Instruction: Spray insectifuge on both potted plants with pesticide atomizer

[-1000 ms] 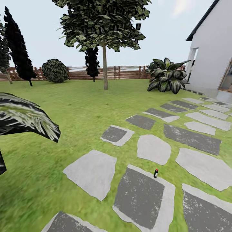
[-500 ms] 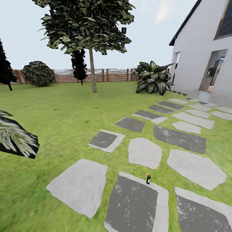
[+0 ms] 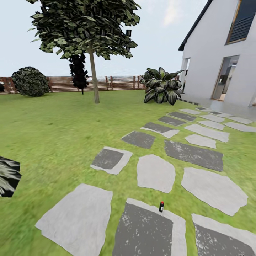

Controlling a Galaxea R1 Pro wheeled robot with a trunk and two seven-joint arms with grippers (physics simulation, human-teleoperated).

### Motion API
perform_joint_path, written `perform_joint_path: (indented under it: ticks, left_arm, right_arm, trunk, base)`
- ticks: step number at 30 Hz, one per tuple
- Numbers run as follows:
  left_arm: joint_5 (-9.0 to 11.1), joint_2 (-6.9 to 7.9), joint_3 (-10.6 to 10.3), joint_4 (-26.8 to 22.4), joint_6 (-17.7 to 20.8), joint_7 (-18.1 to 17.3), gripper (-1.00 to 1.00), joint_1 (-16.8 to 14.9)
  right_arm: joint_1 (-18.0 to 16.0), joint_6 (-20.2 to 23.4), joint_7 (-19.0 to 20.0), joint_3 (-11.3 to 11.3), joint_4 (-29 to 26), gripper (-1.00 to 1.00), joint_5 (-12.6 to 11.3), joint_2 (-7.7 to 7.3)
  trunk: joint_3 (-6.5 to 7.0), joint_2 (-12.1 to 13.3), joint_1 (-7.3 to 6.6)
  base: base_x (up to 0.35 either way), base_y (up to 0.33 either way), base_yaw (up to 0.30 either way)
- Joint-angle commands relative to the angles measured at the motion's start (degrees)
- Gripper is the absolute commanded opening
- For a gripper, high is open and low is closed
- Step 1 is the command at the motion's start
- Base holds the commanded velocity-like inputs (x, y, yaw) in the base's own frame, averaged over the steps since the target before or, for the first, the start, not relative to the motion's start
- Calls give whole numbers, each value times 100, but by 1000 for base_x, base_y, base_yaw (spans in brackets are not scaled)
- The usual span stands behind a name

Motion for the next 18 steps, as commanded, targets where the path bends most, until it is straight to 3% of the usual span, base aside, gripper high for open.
perform_joint_path:
  ticks: [1,18]
  left_arm:
    - [-7,1,-4,2,-19,6,100,-1]
    - [0,8,1,-4,-19,6,100,0]
  right_arm:
    - [-5,-20,1,-5,6,100,-4,1]
    - [-5,-21,4,-5,23,100,-2,1]
  trunk:
    - [-5,-2,2]
    - [-5,-2,2]
  base:
    - [243,0,-290]
    - [29,0,-299]
